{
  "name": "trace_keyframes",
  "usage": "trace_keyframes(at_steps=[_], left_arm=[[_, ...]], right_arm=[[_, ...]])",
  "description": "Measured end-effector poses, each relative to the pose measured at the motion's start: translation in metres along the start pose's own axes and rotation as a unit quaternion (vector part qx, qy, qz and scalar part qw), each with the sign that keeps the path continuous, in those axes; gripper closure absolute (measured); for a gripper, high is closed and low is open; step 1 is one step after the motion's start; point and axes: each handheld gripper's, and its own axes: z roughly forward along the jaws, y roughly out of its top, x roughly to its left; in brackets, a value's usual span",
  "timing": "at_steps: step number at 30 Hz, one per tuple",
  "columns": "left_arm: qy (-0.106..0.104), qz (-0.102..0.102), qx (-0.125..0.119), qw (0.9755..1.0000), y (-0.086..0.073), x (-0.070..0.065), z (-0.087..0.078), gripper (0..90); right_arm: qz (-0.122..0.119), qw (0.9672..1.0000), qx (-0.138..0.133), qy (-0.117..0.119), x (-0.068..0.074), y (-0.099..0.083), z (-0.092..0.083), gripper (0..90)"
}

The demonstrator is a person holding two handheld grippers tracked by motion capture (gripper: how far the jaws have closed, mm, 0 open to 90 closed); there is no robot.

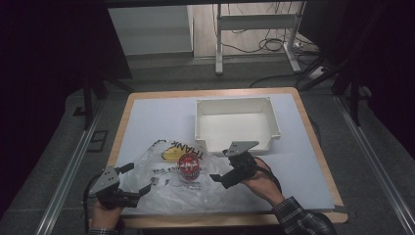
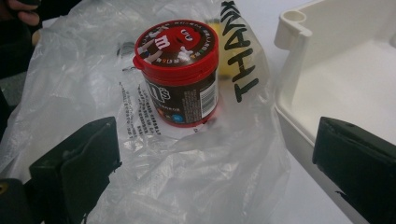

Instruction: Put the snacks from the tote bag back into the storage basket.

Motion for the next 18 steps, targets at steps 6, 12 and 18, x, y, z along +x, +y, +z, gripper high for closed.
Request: trace_keyframes(at_steps=[6,12,18], left_arm=[[0.0,0.0,0.0,1.0,0.0,0.0,0.0,2.3],[0.001,0.0,0.0,1.0,0.0,0.0,0.0,2.3],[0.002,0.0,0.0,1.0,0.0,0.0,0.0,2.3]], right_arm=[[-0.01,0.9999,0.012,0.007,0.004,0.004,0.009,0.9],[-0.016,0.9995,0.023,0.012,0.006,0.007,0.016,0.9],[-0.017,0.9992,0.032,0.017,0.006,0.01,0.021,0.9]])
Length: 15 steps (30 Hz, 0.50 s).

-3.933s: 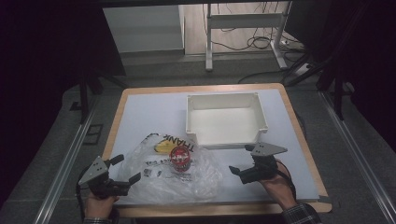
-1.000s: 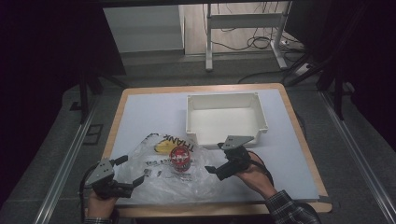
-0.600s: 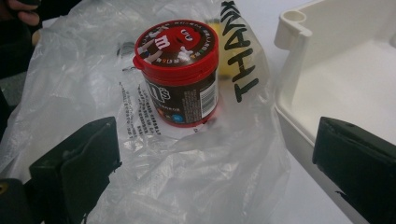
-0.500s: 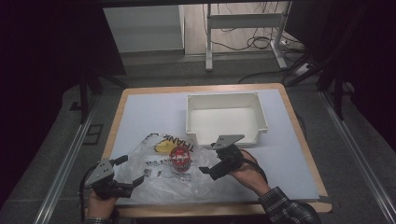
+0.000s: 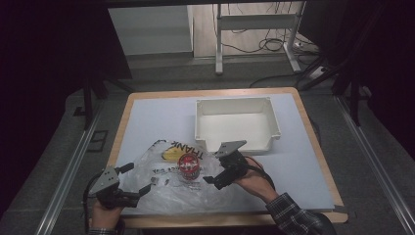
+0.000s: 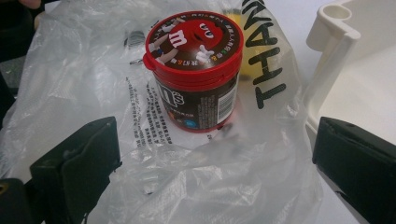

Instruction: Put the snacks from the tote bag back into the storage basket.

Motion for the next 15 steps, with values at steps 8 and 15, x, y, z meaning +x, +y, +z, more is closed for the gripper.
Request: trace_keyframes(at_steps=[8,15], left_arm=[[0.001,0.001,0.001,1.0,0.0,0.0,0.0,2.3],[0.002,0.0,0.001,1.0,0.0,0.0,0.0,2.3]], right_arm=[[0.011,0.9999,0.011,0.003,-0.001,0.005,0.008,0.9],[0.009,0.9996,0.027,0.0,0.002,0.014,0.018,1.0]])
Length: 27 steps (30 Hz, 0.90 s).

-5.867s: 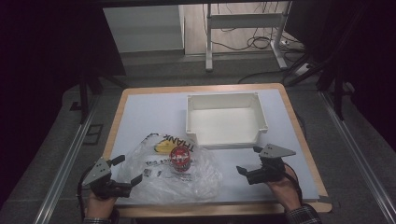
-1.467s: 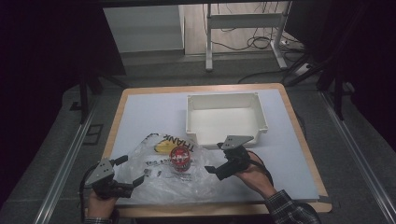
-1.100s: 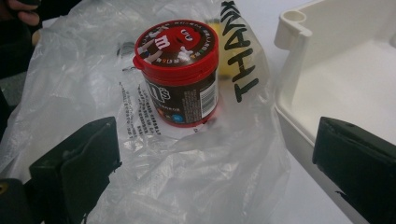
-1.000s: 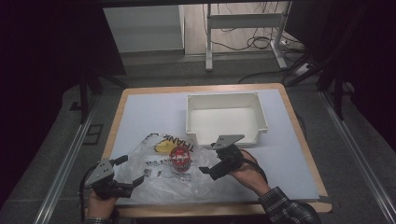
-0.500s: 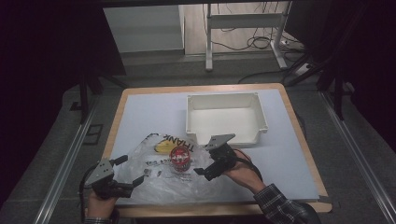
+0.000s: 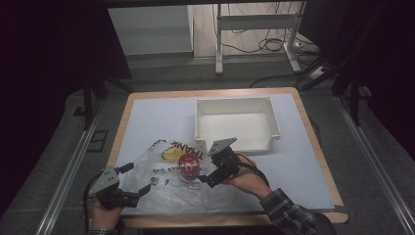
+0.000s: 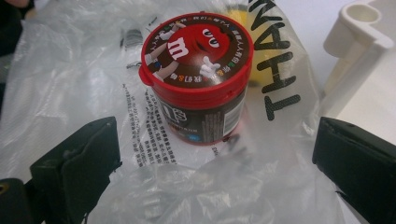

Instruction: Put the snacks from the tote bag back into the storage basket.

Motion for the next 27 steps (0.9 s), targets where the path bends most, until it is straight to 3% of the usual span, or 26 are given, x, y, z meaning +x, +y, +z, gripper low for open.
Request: trace_keyframes(at_steps=[11,23,27], left_arm=[[0.001,0.0,0.001,1.0,0.0,0.0,0.0,2.3],[0.001,0.001,0.001,1.0,0.0,0.0,0.0,2.3],[0.002,0.001,0.001,1.0,0.0,0.0,0.0,2.3]], right_arm=[[-0.015,0.9992,0.035,-0.009,0.005,0.007,0.012,1.6],[0.0,0.9981,0.061,-0.006,0.002,0.014,0.02,8.2],[-0.009,0.9971,0.075,-0.003,0.004,0.019,0.025,9.6]])
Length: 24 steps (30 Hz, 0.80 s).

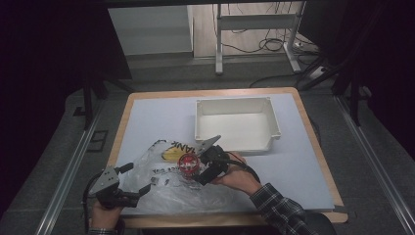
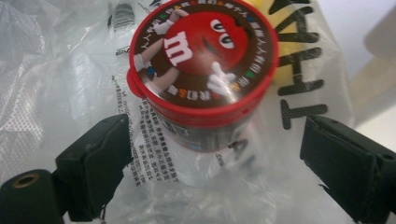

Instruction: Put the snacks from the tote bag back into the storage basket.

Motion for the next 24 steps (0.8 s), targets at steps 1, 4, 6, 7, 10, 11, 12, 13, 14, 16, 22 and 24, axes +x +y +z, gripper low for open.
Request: trace_keyframes(at_steps=[1,4,6,7,10,11,12,13,14,16,22,24], left_arm=[[0.0,0.0,0.0,1.0,0.0,0.0,0.0,2.3],[0.0,0.0,0.0,1.0,0.0,0.0,0.0,2.3],[0.001,0.0,0.0,1.0,0.0,0.0,0.0,2.3],[0.001,0.0,0.0,1.0,0.0,0.0,0.0,2.3],[0.001,0.001,-0.001,1.0,0.0,0.0,-0.001,2.3],[0.001,0.001,-0.001,1.0,0.0,0.0,-0.001,2.3],[0.002,0.001,-0.001,1.0,0.0,0.0,-0.001,2.3],[0.002,0.001,-0.001,1.0,0.0,0.0,-0.001,2.3],[0.002,0.001,-0.001,1.0,0.0,0.0,-0.001,2.3],[0.002,0.001,-0.001,1.0,0.0,0.0,-0.001,2.3],[0.002,0.001,-0.001,1.0,0.0,0.0,-0.001,2.3],[0.002,0.001,-0.001,1.0,0.0,0.0,-0.001,2.4]], right_arm=[[-0.001,1.0,0.003,0.001,0.001,0.001,0.001,9.8],[-0.013,0.9998,0.014,-0.001,0.003,0.006,0.007,11.9],[-0.019,0.9996,0.02,-0.005,0.004,0.008,0.01,13.8],[-0.02,0.9995,0.023,-0.004,0.004,0.009,0.011,14.2],[-0.022,0.9993,0.03,-0.001,0.003,0.013,0.016,15.7],[-0.023,0.9992,0.033,0.002,0.003,0.014,0.018,16.0],[-0.025,0.999,0.036,0.002,0.003,0.016,0.019,16.1],[-0.028,0.9988,0.04,0.0,0.003,0.017,0.02,16.1],[-0.029,0.9986,0.043,0.0,0.004,0.019,0.022,16.1],[-0.032,0.9983,0.048,0.003,0.004,0.022,0.026,16.3],[-0.041,0.9968,0.068,0.007,0.003,0.028,0.037,16.9],[-0.038,0.9968,0.07,0.011,0.003,0.03,0.039,17.3]])
